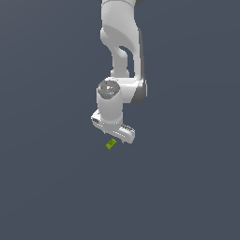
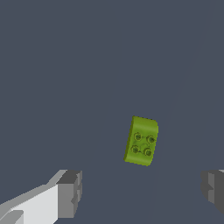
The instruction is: Pick up the object and move it to a goal position.
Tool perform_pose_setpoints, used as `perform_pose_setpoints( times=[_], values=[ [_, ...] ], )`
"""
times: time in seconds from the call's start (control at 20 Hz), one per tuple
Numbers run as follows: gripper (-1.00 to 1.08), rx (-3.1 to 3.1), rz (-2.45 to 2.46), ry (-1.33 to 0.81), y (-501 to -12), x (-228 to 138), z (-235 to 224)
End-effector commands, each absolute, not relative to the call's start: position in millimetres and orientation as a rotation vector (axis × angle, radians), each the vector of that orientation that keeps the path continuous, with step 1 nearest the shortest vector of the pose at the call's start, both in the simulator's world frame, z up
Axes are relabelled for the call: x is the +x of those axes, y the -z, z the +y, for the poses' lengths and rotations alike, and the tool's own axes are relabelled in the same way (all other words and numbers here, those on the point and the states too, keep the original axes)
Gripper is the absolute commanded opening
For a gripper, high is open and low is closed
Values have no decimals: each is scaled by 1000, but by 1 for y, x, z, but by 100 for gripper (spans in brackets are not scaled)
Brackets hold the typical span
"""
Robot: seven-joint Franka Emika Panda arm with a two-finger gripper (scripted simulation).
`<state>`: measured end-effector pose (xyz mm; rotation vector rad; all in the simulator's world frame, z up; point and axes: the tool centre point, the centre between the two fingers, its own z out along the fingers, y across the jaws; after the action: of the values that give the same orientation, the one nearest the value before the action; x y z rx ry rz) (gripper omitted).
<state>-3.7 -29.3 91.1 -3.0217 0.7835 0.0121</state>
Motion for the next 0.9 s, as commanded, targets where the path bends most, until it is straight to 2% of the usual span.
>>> perform_pose_setpoints(
  times=[0.0, 0.85],
  values=[
    [100, -3001, 879, -9, -82, -4, -34],
    [100, -2949, 1081, -1, -60, -7, -46]
  ],
)
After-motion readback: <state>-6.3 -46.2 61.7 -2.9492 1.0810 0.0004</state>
